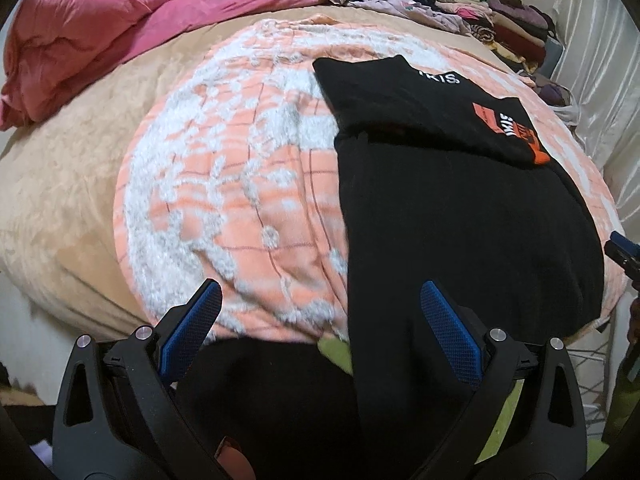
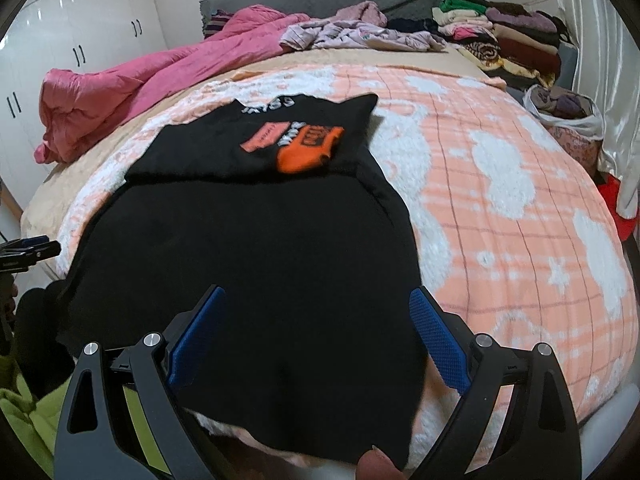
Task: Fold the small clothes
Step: 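Grasp the black hem with the right tool while the left tool grasps it too, then lift the hem with both tools, fold it over toward the collar, release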
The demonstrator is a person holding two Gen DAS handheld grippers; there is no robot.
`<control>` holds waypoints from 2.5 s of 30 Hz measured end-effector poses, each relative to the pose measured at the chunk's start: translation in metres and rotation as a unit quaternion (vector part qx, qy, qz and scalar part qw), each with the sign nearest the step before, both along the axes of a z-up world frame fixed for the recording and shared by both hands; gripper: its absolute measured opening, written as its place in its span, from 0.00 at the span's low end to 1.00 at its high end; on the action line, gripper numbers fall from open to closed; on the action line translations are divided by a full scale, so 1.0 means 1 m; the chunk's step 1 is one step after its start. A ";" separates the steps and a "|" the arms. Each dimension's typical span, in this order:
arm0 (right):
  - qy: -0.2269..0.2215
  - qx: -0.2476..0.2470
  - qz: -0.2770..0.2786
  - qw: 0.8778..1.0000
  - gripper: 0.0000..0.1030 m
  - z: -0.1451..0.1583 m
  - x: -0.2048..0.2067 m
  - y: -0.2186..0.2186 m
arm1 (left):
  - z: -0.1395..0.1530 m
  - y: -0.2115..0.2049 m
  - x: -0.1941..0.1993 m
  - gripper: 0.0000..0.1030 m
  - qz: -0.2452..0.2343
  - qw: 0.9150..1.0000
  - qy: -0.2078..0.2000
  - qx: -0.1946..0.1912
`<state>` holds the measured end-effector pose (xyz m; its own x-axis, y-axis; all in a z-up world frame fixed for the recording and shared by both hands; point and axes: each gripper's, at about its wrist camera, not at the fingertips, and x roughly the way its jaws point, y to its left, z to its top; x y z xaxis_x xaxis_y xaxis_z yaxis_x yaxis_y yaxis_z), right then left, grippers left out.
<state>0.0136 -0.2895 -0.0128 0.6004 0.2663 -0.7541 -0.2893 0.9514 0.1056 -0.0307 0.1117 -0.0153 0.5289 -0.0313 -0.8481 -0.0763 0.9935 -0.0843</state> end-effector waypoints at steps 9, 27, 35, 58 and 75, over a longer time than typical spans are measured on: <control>0.032 -0.008 -0.011 0.999 0.89 -0.016 -0.010 -0.021 | -0.010 -0.008 -0.007 0.83 -0.021 0.999 0.018 -0.019; 0.108 0.042 0.009 0.993 0.24 -0.054 -0.030 -0.050 | -0.048 -0.021 -0.004 0.74 -0.050 0.993 0.086 -0.061; 0.073 0.118 0.036 0.990 0.07 -0.019 -0.032 -0.054 | -0.052 -0.020 -0.003 0.74 -0.052 0.992 0.090 -0.071; -0.021 0.176 0.036 0.983 0.07 0.046 0.000 -0.044 | -0.018 -0.026 -0.013 0.06 -0.084 0.991 0.048 -0.095; -0.072 0.210 0.010 0.975 0.06 0.080 0.055 -0.045 | 0.057 0.019 0.052 0.06 -0.015 0.989 -0.063 -0.131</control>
<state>0.0681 -0.3350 0.0675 0.6839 0.5458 -0.4841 -0.3475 0.8272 0.4416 0.0215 0.1310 0.0413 0.6259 -0.2589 -0.7356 -0.0196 0.9378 -0.3467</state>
